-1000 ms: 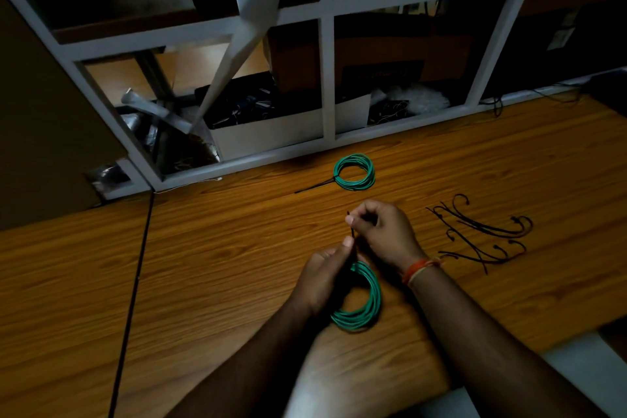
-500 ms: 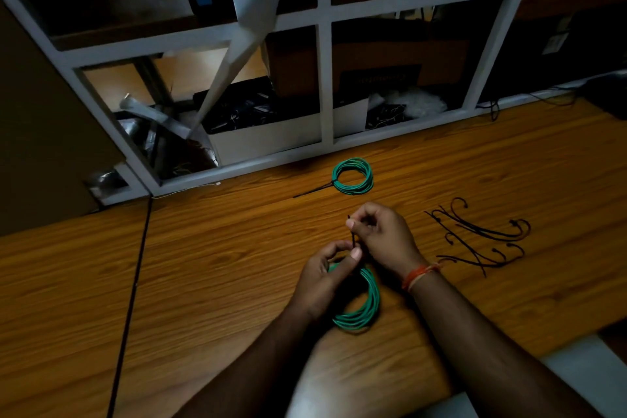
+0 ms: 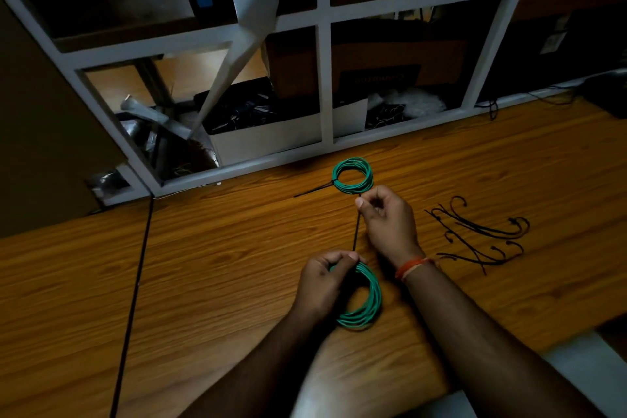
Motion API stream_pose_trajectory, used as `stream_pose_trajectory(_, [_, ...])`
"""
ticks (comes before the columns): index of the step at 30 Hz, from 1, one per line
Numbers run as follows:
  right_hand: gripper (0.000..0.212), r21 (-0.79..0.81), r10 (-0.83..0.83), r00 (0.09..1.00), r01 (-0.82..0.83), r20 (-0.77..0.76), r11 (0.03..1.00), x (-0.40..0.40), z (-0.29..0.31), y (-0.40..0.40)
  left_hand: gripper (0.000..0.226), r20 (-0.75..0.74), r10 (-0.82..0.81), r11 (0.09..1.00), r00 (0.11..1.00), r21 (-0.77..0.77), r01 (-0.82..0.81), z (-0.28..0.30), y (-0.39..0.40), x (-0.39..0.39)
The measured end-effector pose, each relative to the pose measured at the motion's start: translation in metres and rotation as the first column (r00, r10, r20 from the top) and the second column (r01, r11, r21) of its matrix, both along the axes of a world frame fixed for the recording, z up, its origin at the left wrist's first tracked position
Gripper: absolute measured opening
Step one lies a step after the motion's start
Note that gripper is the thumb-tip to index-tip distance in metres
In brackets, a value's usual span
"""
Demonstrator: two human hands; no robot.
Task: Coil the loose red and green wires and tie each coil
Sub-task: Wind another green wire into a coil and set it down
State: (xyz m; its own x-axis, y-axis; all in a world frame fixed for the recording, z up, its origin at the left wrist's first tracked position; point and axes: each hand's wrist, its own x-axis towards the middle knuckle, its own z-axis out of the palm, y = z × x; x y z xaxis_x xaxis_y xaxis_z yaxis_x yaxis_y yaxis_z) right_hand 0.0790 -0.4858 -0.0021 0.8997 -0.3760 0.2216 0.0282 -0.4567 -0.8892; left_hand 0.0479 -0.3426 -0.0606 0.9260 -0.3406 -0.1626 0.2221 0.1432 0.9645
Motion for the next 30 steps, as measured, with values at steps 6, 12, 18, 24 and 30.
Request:
stream_pose_trajectory(6, [0.006,0.105,0.006,0.992,-0.020,0.127,0.994,0.007,0.032,0.001,0.028,0.089,-0.022,0.992,0.996,0.123,0.010,-0.004,0.002,-0.006])
stream_pose_trajectory(12, [0.006,0.065,0.030,0.950,-0.053,0.312,0.996,-0.010,0.044,0.024,0.027,0.219,-0.037,0.961,0.975,0.277,-0.025,-0.001,0.009,0.004])
stream_pose_trajectory(18, [0.003,0.158,0.090,0.961,-0.134,0.262,0.978,-0.014,0.038,0.020,0.020,0.151,0.140,0.965,0.978,0.200,-0.169,-0.003,0.023,0.010])
stream_pose_trajectory(24, [0.010,0.040,0.255,0.953,-0.252,-0.165,0.967,-0.037,-0.005,0.011,0.028,0.032,0.238,0.970,0.971,0.048,-0.239,0.002,0.033,0.019])
stream_pose_trajectory(30, [0.028,0.379,0.325,0.937,-0.256,-0.130,0.889,-0.060,-0.031,0.016,0.027,0.020,0.124,0.992,0.992,-0.020,-0.123,0.025,0.029,0.030])
